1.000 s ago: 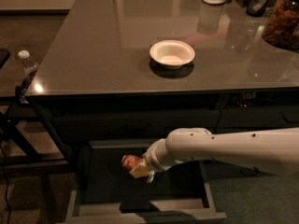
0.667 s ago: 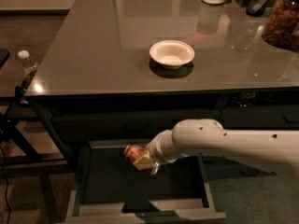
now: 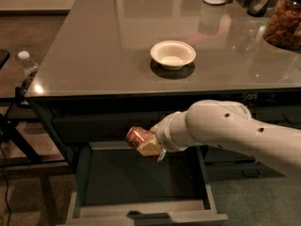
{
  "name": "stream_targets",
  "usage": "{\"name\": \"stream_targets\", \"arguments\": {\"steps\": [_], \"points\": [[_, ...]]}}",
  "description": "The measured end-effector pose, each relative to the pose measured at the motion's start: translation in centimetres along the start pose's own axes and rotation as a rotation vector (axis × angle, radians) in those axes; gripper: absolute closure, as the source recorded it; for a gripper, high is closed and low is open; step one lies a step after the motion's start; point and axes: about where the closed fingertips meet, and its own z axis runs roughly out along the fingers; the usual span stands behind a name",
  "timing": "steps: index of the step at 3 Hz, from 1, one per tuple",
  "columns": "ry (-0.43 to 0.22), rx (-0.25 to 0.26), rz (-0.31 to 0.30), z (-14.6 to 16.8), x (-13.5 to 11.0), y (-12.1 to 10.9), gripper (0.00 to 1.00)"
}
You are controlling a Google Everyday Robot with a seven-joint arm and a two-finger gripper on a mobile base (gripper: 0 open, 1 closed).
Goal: Pick coke can from middle drawer and place on counter
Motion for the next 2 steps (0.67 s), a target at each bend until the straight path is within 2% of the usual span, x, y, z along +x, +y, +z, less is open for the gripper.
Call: {"name": "stream_targets", "arguments": {"steps": [2], "points": [[-0.011,0.013,-0.028,-0.81,-1.05,-0.19,1.00]]}}
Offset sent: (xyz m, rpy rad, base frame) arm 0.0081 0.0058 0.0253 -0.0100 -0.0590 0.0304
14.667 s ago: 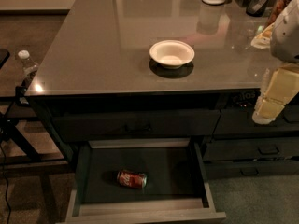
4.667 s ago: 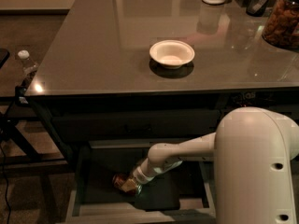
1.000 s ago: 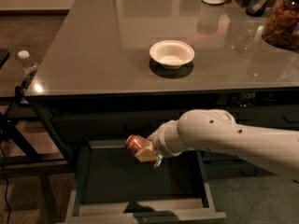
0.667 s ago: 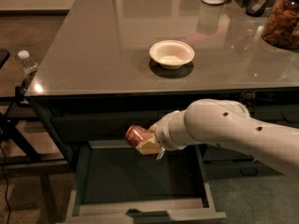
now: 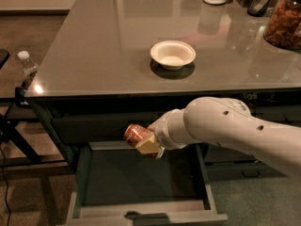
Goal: Pick coke can from middle drawer and place on counter
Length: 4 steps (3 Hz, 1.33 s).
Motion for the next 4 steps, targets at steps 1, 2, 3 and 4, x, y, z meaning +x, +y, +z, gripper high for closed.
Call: {"name": "stream_targets", "arguments": {"steps": [1,2,3,4], "points": [[-0.039,0.058,-0.056,-3.0,-3.2,-1.0,1.00],[-0.074,0.117,-0.103,-6.5,-5.9,-1.9,1.00],[-0.110,0.164,-0.132,-10.0,-7.8,-2.5,1.00],[-0.112,0.166,-0.135,-10.1,-7.9,-2.5,1.00]]}}
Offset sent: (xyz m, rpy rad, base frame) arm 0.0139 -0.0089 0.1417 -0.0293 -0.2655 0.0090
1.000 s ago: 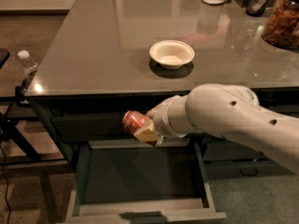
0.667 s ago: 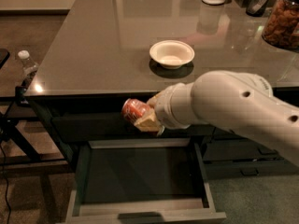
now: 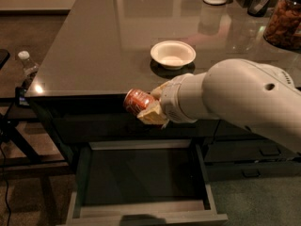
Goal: Pick coke can from middle drawer and place on counter
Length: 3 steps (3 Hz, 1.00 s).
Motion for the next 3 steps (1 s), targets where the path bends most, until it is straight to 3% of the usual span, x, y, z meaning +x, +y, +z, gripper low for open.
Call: {"name": "stream_targets", "arguments": {"steps": [1,2,3], "points": [[-0.043,0.051,-0.006,0.6,-1.4,-1.7,1.00],[-0.099,0.116,-0.012,1.6,-3.3,-4.9,1.00],[-0.140,0.142,-0.001,2.6,-4.6,-7.0,1.00]]}}
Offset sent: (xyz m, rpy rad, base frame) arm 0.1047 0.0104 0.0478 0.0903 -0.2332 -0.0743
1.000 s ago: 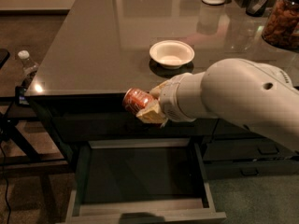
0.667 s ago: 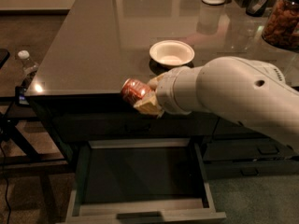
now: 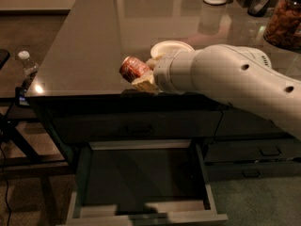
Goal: Pick coke can from middle drawer and place on counter
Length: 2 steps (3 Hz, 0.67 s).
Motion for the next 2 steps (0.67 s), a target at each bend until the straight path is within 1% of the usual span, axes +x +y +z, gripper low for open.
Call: {"name": "stream_targets", "arguments": {"steps": [1,2], "points": [[-0.042,0.008,0.022,1.1,-1.0,-1.5,1.00],[-0.032,-0.035,-0.031,3.0,-2.1,-2.5,1.00]]}}
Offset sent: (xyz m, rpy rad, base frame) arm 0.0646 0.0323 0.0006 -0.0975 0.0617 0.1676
